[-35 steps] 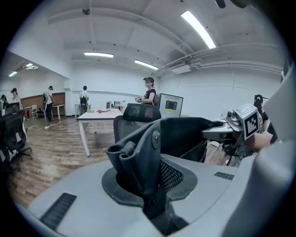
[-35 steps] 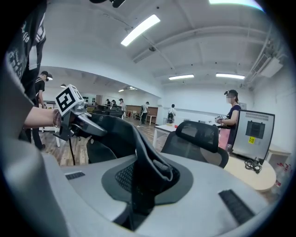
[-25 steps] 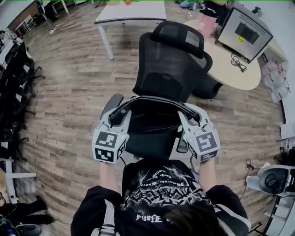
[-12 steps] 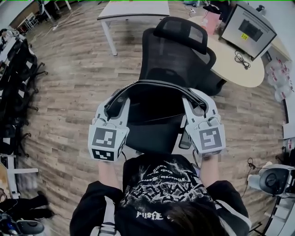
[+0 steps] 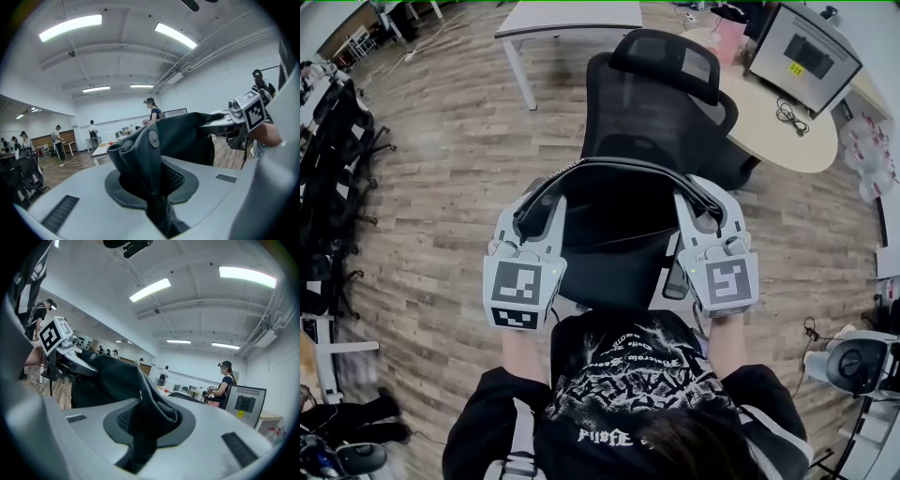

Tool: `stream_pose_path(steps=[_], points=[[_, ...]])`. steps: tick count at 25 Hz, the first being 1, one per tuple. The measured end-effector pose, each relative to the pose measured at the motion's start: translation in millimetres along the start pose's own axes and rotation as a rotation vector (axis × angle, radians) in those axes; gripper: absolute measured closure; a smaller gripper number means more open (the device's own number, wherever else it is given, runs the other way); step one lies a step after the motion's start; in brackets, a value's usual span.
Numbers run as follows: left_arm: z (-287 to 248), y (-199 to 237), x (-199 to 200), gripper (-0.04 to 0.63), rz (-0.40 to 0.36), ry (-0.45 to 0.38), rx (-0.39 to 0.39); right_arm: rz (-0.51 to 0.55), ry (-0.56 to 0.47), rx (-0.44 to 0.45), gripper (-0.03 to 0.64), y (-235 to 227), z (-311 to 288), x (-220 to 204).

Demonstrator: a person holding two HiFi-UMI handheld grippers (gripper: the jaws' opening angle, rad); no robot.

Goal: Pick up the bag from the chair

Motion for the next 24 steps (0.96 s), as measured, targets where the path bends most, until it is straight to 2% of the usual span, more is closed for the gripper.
stream_pose_path(steps=[13, 24], points=[[-18, -3, -5, 0.540, -0.005, 0.016, -0.042, 0.011, 0.036, -0.007, 0.552, -4, -2, -14], [-32, 5, -10, 0.540, -0.012, 0.033, -0.039, 0.010, 0.055, 0.006, 0.552, -4, -16, -20]])
Point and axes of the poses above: the fingertips, and each gripper's own axes: z backward along the fingers, y to its left, x out of its top, the point moved 8 cm from there along z, backward along the fingers, and after that the axes turned 1 degree about y, right-handed, at the moved point
